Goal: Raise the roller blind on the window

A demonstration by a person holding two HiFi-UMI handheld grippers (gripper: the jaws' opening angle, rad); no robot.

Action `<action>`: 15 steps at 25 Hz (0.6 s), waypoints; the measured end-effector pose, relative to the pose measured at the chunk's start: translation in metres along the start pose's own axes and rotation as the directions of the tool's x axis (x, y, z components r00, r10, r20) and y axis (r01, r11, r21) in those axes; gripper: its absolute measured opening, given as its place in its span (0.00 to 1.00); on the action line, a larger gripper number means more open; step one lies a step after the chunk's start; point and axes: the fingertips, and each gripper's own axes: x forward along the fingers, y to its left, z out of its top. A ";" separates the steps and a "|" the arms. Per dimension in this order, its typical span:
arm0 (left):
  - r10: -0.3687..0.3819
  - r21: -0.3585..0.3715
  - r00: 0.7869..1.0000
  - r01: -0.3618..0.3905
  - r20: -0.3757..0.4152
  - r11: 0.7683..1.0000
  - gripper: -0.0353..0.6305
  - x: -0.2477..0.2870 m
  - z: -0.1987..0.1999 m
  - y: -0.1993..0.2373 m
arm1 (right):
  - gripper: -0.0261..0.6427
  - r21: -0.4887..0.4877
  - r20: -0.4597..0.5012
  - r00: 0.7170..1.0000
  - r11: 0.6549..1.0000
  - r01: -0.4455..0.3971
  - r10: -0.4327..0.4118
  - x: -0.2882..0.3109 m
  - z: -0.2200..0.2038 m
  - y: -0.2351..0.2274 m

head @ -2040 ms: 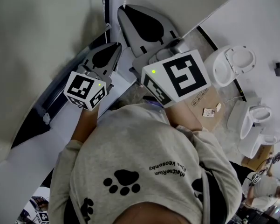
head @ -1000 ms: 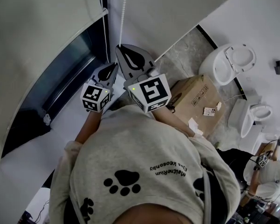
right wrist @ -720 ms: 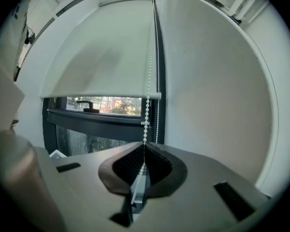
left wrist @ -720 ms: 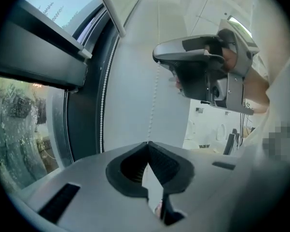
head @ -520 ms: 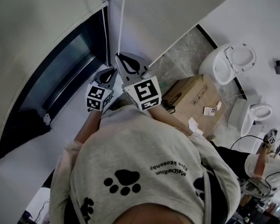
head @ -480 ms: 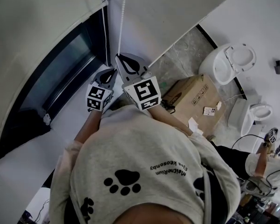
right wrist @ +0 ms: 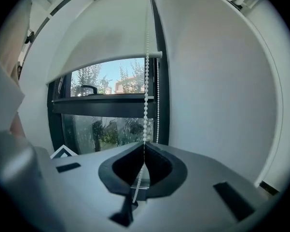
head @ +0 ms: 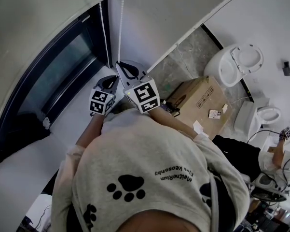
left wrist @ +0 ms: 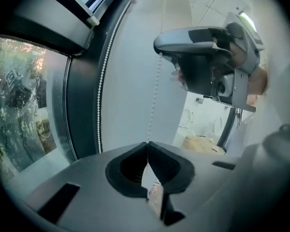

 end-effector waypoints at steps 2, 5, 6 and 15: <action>-0.010 0.041 1.000 0.011 -0.028 0.999 0.07 0.002 -0.003 -0.004 | 0.06 0.001 0.004 1.000 1.000 0.000 0.000 0.000 0.001 -0.001; -0.032 0.032 1.000 0.032 -0.001 0.999 0.28 -0.002 0.003 -0.007 | 0.06 0.009 0.007 1.000 1.000 0.004 -0.004 0.000 0.001 -0.003; -0.036 0.011 0.999 0.036 0.021 0.999 0.29 -0.005 0.009 -0.008 | 0.06 0.013 0.008 1.000 1.000 0.004 -0.004 -0.001 0.001 -0.004; -0.018 -0.042 0.966 0.030 0.258 0.999 0.23 -0.063 0.111 -0.009 | 0.06 0.006 0.023 1.000 1.000 0.009 -0.010 -0.006 -0.003 -0.009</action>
